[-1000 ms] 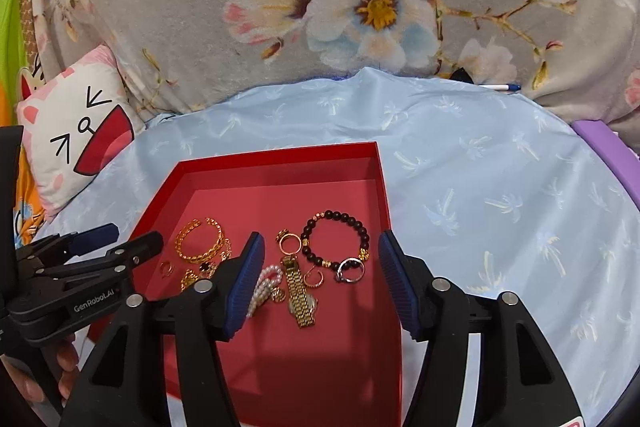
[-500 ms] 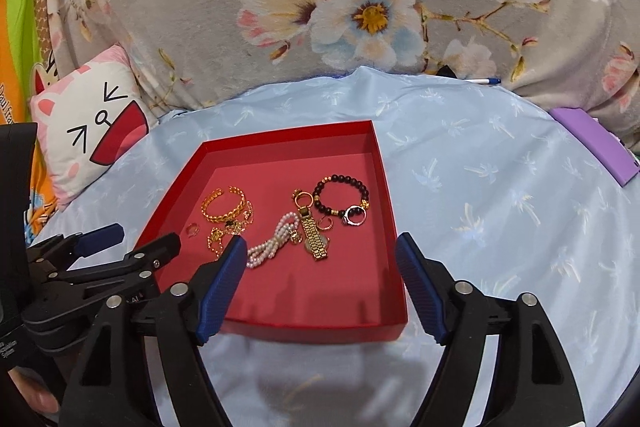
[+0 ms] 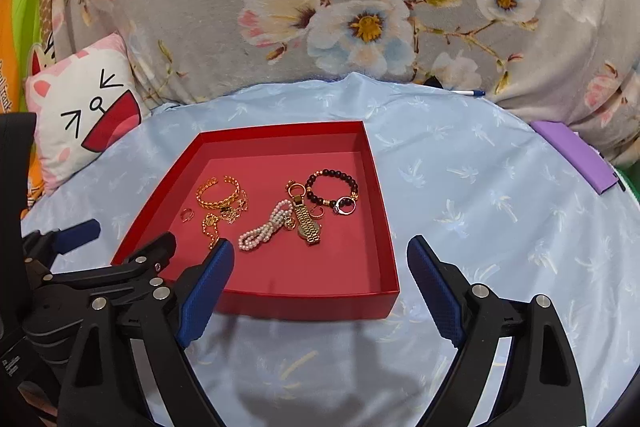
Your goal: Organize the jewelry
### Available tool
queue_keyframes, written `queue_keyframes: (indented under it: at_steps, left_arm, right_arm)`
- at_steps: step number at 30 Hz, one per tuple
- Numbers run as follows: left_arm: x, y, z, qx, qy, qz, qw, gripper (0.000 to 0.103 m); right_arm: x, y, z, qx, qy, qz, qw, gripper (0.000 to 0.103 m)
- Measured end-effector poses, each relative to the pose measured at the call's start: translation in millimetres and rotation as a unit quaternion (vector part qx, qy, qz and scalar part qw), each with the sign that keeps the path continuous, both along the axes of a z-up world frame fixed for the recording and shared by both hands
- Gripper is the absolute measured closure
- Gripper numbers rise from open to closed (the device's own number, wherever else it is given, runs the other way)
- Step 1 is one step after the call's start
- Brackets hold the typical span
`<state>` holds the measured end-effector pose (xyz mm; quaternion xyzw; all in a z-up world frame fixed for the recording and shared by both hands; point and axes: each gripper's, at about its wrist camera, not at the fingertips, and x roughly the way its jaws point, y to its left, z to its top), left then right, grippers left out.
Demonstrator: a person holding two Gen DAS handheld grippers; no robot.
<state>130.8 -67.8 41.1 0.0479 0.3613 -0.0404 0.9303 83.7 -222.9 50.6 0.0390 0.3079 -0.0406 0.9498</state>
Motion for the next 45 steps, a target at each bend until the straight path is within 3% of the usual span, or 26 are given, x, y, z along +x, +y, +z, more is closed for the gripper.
queue_keyframes:
  at_steps: [8, 18, 45]
  left_arm:
    - [-2, 4, 4, -0.002, -0.005, 0.006, 1.0, 0.006]
    - [-12, 12, 8, -0.008, 0.009, 0.006, 0.9999, 0.006]
    - [-37, 12, 21, 0.016, -0.008, 0.016, 0.9997, 0.006]
  right_arm:
    - [-3, 1, 2, 0.011, 0.002, -0.005, 1.0, 0.016]
    - [-14, 9, 10, 0.006, 0.006, -0.02, 1.0, 0.015]
    - [-35, 9, 17, 0.01, -0.004, -0.027, 1.0, 0.015]
